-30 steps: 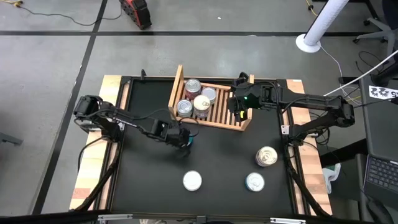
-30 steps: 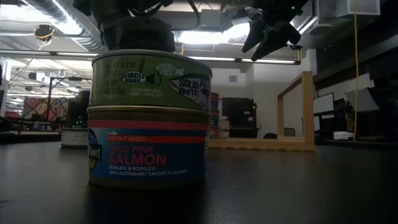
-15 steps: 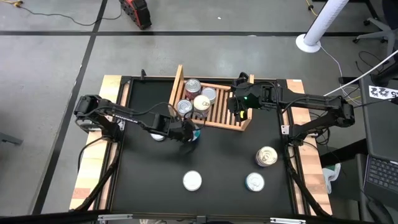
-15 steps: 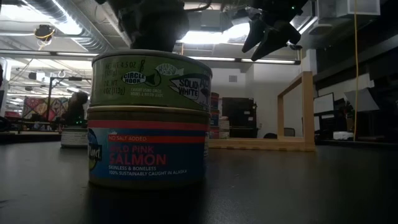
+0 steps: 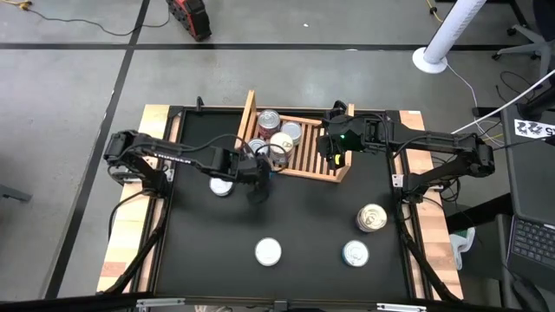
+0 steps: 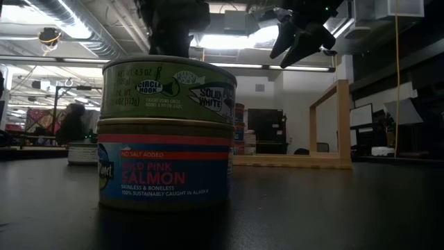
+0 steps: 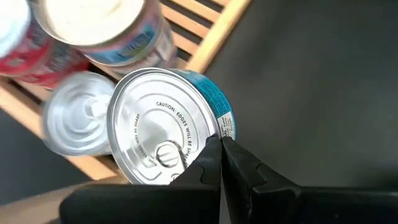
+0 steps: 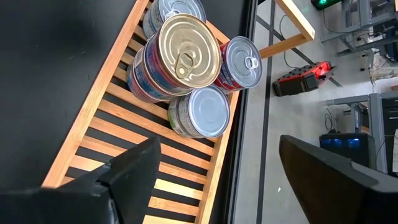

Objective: Stack canned seafood by type on shelf
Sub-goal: Stack the light blue tuna can on top of the other light blue tuna can on the shelf

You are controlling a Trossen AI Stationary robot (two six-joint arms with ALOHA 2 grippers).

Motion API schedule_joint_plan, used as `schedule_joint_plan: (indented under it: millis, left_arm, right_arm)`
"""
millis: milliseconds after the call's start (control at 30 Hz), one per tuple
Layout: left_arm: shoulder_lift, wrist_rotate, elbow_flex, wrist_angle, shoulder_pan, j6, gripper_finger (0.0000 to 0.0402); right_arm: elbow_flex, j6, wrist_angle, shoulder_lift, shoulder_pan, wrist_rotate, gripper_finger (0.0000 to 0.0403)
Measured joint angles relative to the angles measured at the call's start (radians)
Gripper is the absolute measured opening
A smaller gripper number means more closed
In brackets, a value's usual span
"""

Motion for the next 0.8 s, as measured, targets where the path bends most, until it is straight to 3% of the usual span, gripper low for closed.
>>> schedule_joint_plan:
  millis: [800]
  left_arm:
    - [0.0, -0.035, 0.009, -0.03, 0.225, 0.184, 0.0]
  right_arm:
    - [0.0, 0.0, 0.0, 0.0, 0.0, 0.0, 0.0326]
